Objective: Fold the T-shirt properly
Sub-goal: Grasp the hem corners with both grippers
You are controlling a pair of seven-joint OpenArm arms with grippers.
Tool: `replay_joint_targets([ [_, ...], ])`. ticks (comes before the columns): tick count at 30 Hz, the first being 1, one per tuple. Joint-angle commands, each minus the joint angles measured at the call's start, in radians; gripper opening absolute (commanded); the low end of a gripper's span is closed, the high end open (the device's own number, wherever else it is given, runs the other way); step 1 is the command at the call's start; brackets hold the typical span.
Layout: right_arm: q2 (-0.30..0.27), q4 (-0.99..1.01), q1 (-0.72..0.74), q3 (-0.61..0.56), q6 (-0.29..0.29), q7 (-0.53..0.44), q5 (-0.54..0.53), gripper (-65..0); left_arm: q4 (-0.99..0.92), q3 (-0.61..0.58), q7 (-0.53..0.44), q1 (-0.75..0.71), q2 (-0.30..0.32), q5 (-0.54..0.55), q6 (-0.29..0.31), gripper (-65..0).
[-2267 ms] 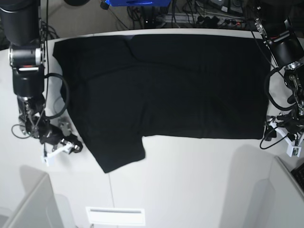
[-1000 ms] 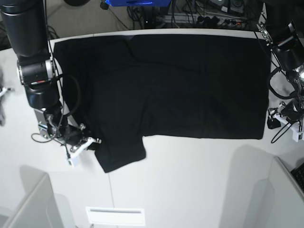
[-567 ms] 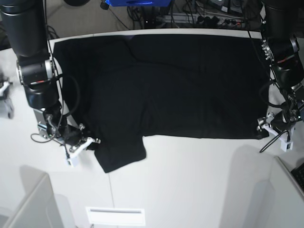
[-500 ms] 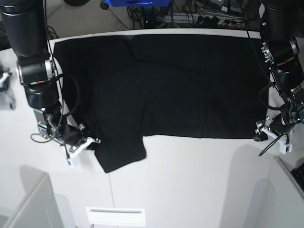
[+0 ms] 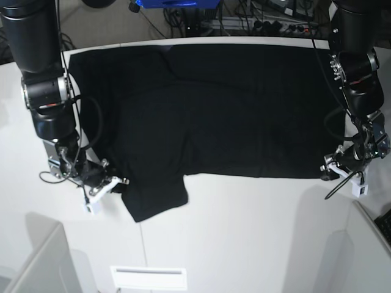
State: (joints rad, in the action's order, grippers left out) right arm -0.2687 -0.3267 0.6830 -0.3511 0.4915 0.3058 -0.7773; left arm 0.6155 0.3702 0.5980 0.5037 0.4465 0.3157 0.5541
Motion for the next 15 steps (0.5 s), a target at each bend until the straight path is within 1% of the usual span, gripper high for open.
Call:
replay_joint_targets([
  [1,-0.013,-0.005,0.022,-0.001,-0.006,0.016,0.017,-65.0,0.011,0.000,-0.003,0.020,0.016,0.007,0.005,-31.3],
  [6,-0.013,-0.005,0.020,-0.001,-0.006,0.014,0.017,-65.0,0.014,0.000,-0.003,0.006,0.016,0.010,0.005,-52.3],
  [8,-0.013,-0.005,0.019,-0.001,-0.006,0.014,0.017,-65.0,0.017,0.000,-0.003,0.006,0.016,0.009,0.005,-62.5],
  [9,-0.013,-0.005,0.019,-0.001,-0.006,0.014,0.017,-65.0,0.017,0.000,-0.003,0.006,0.016,0.009,0.005,-65.0],
  [15,-0.017,-0.005,0.022,-0.001,-0.006,0.013,0.017,-65.0,0.036,0.000,-0.003,0.006,0.019,0.013,0.005,-65.0],
])
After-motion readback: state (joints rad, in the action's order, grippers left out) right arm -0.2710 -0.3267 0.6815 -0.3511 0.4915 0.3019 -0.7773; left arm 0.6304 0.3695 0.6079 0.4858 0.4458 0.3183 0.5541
